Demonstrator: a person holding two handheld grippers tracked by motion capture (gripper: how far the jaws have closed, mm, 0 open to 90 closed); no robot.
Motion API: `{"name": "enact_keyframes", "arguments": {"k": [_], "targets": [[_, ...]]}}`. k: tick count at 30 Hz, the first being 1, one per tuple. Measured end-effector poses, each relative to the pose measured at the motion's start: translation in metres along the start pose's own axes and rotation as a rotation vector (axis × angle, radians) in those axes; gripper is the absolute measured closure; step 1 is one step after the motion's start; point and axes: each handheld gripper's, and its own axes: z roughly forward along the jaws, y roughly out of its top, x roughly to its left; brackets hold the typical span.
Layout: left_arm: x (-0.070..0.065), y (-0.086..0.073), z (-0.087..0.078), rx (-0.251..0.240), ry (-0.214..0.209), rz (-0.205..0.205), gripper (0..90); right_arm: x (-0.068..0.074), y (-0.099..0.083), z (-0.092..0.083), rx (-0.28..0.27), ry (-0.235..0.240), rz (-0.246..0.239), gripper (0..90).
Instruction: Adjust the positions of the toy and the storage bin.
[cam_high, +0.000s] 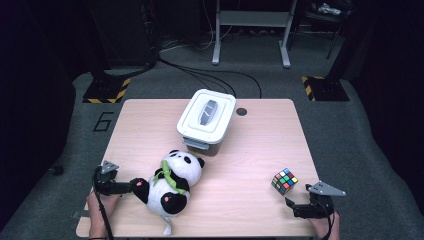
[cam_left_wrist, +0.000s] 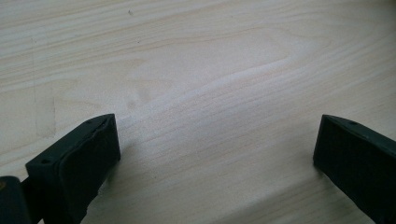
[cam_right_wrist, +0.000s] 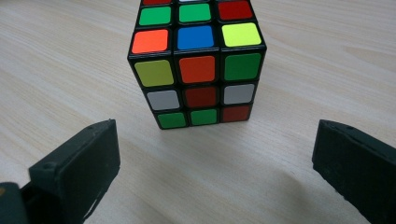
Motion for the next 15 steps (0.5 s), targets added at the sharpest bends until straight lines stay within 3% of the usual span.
{"name": "enact_keyframes", "arguments": {"k": [15], "targets": [[-0.0001,-0.0001,0.0001,-0.002,-0.002,0.0,0.5,0.0,-0.0002,-0.0003,0.001,0.0,0.0,0.5]]}}
